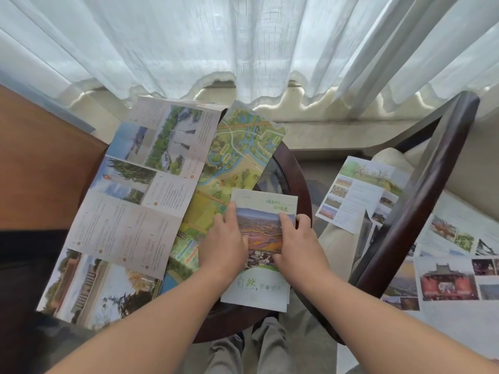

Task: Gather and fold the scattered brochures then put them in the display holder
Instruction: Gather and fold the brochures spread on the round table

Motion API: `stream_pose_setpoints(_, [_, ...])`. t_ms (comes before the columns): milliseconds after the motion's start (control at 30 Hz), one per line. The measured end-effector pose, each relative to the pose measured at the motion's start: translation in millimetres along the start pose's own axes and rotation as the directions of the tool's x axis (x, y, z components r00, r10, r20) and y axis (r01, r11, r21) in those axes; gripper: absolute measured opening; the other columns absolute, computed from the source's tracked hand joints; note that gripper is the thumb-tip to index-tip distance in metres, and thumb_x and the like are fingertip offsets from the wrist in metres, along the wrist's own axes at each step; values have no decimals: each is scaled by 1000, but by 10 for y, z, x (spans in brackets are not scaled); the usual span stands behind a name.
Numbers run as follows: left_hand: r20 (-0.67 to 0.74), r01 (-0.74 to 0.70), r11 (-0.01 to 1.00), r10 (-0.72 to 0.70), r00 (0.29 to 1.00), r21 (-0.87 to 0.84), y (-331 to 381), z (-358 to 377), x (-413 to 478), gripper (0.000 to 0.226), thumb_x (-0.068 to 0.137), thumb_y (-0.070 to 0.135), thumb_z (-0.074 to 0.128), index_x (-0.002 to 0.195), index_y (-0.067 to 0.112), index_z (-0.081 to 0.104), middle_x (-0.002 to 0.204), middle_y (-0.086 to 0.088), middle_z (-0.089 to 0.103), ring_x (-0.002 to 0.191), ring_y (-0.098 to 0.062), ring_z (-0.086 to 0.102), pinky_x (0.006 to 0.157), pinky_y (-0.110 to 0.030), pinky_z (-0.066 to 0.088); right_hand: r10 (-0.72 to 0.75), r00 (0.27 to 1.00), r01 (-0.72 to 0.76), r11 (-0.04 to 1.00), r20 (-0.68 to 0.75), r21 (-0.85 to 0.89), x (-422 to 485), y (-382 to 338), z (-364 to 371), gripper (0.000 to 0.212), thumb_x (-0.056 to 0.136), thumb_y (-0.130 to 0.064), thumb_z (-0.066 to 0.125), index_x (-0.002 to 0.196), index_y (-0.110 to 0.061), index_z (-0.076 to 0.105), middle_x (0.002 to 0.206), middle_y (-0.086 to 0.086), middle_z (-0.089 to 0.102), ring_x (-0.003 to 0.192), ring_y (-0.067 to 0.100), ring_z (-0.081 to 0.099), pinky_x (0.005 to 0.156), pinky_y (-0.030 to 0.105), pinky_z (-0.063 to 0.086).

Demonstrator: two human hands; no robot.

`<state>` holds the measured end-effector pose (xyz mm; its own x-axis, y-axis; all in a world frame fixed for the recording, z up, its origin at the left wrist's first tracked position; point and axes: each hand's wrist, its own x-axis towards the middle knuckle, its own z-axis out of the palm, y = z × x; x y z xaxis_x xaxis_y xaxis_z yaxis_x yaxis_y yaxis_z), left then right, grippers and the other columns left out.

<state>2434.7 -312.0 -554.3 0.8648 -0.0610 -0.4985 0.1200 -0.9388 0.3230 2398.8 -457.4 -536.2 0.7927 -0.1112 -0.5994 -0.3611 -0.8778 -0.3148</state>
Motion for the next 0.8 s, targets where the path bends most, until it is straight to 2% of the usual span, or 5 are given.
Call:
stream_pose_setpoints(167, [-102,-173,979,184,978,109,18,33,-29,76,90,38,57,150,23,13,126,-6,38,111,-24,39,90,-39,42,-97,995,90,977,-27,-193,132,119,-47,93,79,-32,74,150,-26,14,157,7,3,131,30,29,104,40,40])
stream_pose_setpoints(267, [-15,-422,887,432,902,186,45,141,10,76,91,48,50,153,23,14,155,-8,21,142,-27,15,118,-42,14,-189,982,177,944,-17,-277,222,170,-53,96,81,-34,73,153,-24,10,161,8,1,146,29,10,115,39,27])
stream_pose_setpoints(400, [91,-480,826,476,875,297,12,310,86,82,92,57,38,156,21,2,164,-7,-5,149,-22,-14,117,-38,-17,-254,967,248,919,19,-308,296,230,-69,101,80,-38,73,155,-19,8,163,8,-4,150,23,-3,121,38,12])
stream_pose_setpoints(633, [2,-403,814,443,896,419,208,563,227,85,88,66,-3,151,10,-12,160,-11,-20,146,-23,-26,118,-48,-14,-284,957,286,906,54,-312,337,358,-52,117,74,-39,79,156,-22,-4,163,2,-15,150,17,-9,121,38,16])
stream_pose_setpoints(800, [49,-517,742,552,832,426,-104,659,-66,79,96,59,14,153,5,7,161,-15,-3,150,-28,-5,121,-47,2,-278,957,286,883,76,-371,343,371,-45,120,74,-48,76,154,-23,-9,162,3,-21,149,17,-12,121,39,16])
